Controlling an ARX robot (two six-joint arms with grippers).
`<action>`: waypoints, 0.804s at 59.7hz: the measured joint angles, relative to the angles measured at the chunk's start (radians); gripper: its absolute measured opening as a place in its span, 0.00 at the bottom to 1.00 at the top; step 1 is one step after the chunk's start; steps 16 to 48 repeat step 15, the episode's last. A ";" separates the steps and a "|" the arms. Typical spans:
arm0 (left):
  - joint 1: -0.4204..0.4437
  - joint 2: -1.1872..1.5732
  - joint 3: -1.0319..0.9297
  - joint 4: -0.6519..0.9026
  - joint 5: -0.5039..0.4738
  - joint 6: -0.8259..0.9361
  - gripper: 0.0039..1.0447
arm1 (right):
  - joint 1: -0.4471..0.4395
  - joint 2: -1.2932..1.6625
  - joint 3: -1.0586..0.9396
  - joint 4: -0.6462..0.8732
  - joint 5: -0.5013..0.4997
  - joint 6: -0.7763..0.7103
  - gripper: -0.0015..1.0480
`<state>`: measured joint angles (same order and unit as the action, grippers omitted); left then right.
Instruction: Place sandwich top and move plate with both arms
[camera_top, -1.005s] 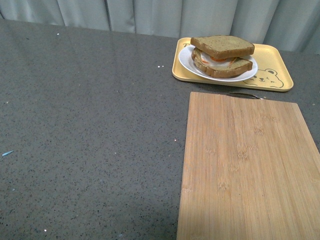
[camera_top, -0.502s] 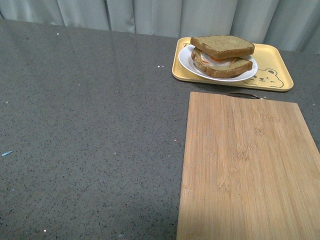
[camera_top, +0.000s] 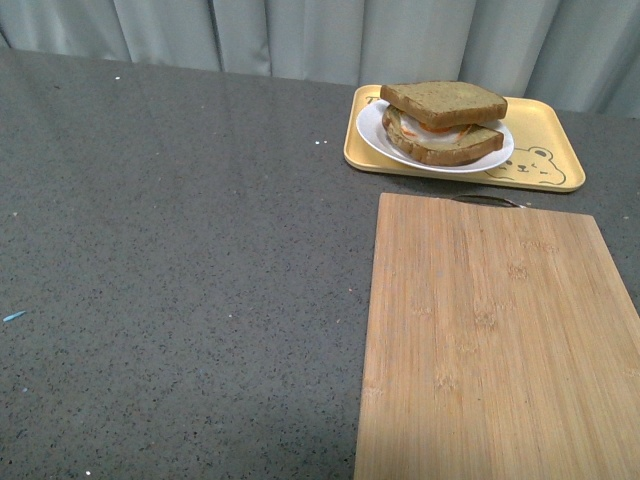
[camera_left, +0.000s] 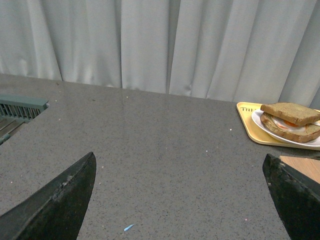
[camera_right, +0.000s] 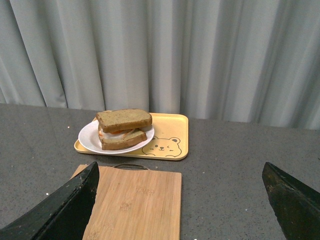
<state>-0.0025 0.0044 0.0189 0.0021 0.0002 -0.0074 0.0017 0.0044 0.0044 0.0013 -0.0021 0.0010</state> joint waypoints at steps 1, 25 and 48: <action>0.000 0.000 0.000 0.000 0.000 0.000 0.94 | 0.000 0.000 0.000 0.000 0.000 0.000 0.91; 0.000 0.000 0.000 0.000 0.000 0.000 0.94 | 0.000 0.000 0.000 0.000 0.000 0.000 0.91; 0.000 0.000 0.000 0.000 0.000 0.000 0.94 | 0.000 0.000 0.000 0.000 0.000 0.000 0.91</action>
